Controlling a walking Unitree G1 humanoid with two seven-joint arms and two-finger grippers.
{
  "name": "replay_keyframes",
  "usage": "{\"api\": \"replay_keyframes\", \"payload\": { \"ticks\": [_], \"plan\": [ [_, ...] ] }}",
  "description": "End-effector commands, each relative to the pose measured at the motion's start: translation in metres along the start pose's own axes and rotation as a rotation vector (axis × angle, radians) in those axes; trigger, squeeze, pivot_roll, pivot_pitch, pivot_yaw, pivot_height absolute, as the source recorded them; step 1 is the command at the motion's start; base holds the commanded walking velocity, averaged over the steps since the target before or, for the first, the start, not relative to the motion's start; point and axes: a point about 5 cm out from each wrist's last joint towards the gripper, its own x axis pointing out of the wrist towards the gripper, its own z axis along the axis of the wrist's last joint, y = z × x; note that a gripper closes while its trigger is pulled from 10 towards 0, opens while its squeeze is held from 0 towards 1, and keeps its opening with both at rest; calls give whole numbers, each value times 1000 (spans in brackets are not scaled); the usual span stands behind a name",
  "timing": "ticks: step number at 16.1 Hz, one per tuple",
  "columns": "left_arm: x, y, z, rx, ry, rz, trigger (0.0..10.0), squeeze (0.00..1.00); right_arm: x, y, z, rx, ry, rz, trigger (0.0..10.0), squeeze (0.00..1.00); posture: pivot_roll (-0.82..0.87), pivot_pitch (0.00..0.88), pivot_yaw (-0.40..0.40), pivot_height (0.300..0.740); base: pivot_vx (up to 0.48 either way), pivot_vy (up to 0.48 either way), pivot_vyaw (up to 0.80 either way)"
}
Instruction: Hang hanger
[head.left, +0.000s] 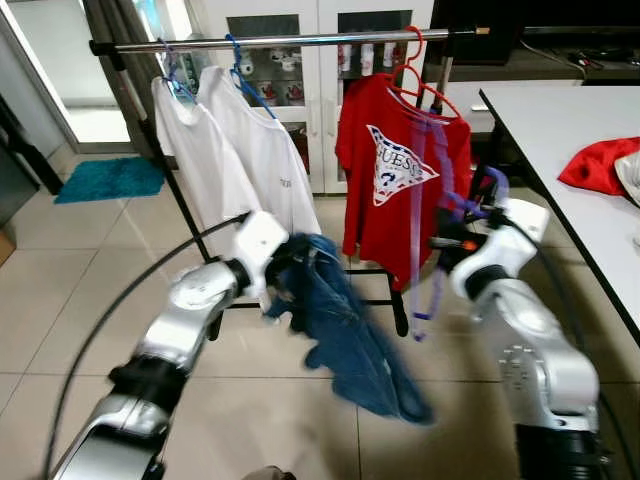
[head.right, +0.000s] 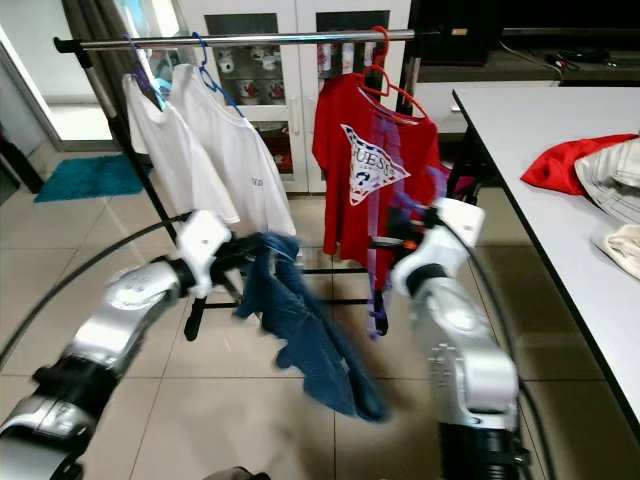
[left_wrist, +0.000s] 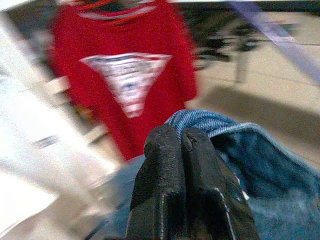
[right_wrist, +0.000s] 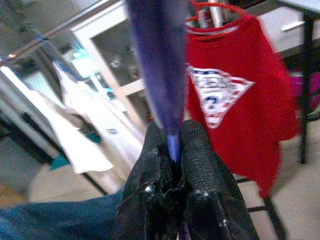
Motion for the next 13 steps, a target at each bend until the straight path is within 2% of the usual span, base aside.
{"api": "replay_keyframes", "payload": {
  "ticks": [1, 2, 3, 4, 5, 6, 7, 8, 10, 13],
  "plan": [
    [-11, 17, 4, 2, -1, 133, 0, 0, -3, 5, -1, -55, 8, 41, 10000, 0, -82, 4, 89, 740, 0, 0, 0],
    [-19, 21, -1, -30, 20, 212, 3294, 0, -9, 8, -4, -104, 27, 80, 10000, 0, -85, 12, 91, 740, 0, 0, 0],
    [-22, 22, -4, -44, 30, 239, 4549, 0, -12, 9, -6, -118, 46, 82, 10000, 0, -82, 21, 88, 740, 0, 0, -663],
    [-32, 17, -8, -44, 61, 256, 6353, 0, -25, 5, -23, -224, 101, 72, 10000, 0, -71, 29, 80, 740, 0, 0, -800],
    [-34, 11, -4, -54, 37, 253, 10000, 0, -34, 5, -31, -252, 115, 93, 10000, 0, -53, 29, 71, 740, 0, 0, -788],
    [-35, 8, 0, -60, 18, 254, 10000, 0, -40, 5, -34, -312, 92, 80, 10000, 0, -39, 32, 64, 740, 0, 0, -788],
    [-37, 5, 4, -48, 10, 273, 10000, 0, -48, 10, -36, -354, 105, 133, 10000, 0, -38, 45, 60, 740, 0, 0, -719],
    [-41, 2, 6, -77, -4, 294, 10000, 0, -57, 14, -38, -378, 121, 162, 10000, 0, -49, 53, 57, 740, 0, 0, -550],
    [-48, -4, 5, -117, -6, 313, 10000, 0, -61, 12, -32, -307, 101, 92, 10000, 0, -70, 63, 63, 740, 0, 0, -497],
    [-51, -8, 8, -150, 1, 357, 10000, 0, -58, 13, -17, -166, 26, 96, 10000, 0, -58, 67, 64, 740, 0, 0, -608]
  ]
}}
